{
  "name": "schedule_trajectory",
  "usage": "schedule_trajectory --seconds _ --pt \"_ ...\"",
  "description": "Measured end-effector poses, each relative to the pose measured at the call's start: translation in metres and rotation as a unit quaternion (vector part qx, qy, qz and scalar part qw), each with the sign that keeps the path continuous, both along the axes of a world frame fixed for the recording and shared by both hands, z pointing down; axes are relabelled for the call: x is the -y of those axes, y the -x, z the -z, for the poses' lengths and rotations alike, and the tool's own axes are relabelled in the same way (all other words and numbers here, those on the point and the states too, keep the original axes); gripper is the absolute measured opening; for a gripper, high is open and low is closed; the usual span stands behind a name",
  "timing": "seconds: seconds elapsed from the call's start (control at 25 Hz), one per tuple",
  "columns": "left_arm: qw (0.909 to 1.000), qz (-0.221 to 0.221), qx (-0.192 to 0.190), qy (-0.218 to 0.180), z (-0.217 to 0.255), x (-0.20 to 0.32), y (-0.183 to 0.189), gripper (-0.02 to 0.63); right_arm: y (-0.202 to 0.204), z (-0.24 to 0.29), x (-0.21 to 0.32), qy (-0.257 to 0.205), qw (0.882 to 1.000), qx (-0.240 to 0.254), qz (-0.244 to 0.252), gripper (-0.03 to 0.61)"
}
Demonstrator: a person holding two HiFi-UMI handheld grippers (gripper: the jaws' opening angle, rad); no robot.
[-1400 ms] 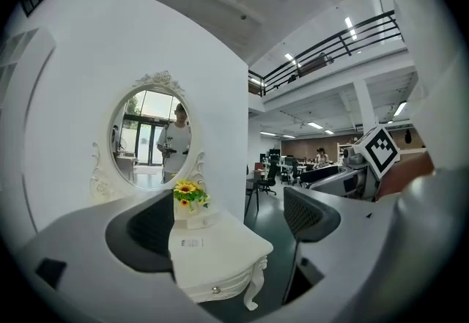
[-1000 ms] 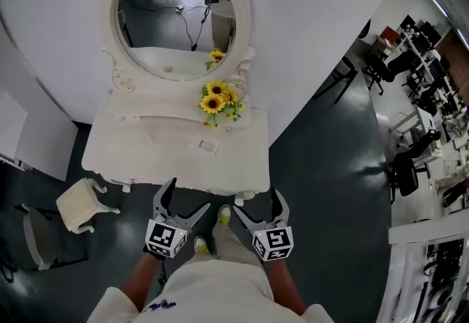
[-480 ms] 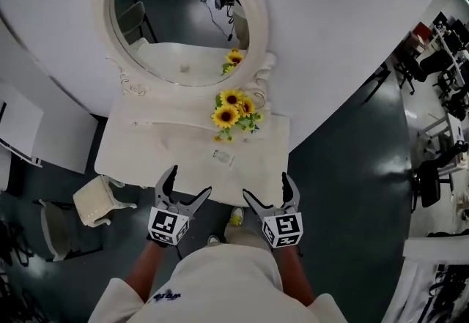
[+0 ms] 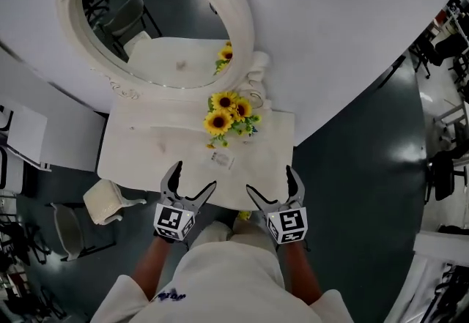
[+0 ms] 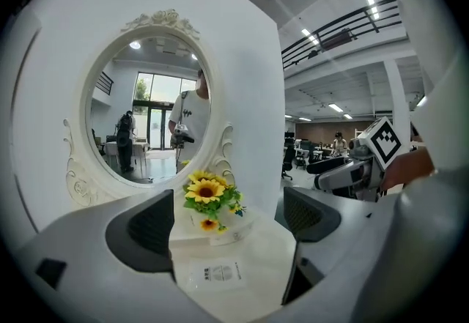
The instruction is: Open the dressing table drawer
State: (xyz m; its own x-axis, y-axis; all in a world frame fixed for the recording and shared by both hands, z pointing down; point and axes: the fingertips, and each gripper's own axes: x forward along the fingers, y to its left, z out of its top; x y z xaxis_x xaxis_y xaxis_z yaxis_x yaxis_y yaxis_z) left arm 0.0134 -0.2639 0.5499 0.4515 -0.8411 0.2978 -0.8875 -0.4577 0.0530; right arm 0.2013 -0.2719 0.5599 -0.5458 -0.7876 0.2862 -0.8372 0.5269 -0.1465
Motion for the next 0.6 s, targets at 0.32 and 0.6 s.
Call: schedule_trajectory --seconds 0.32,0.6 --pt "0.9998 -0.009 0.006 0.015 -0.018 0.017 0.002 0.474 0.015 -0.025 0.017 0.026 1.000 -0.004 0.006 0.551" --pt "0.9994 -0.026 0.004 0.021 -0.030 0.038 0.017 0.474 0.032 -0.028 0.028 0.030 0.999 -0.007 -0.025 0.531"
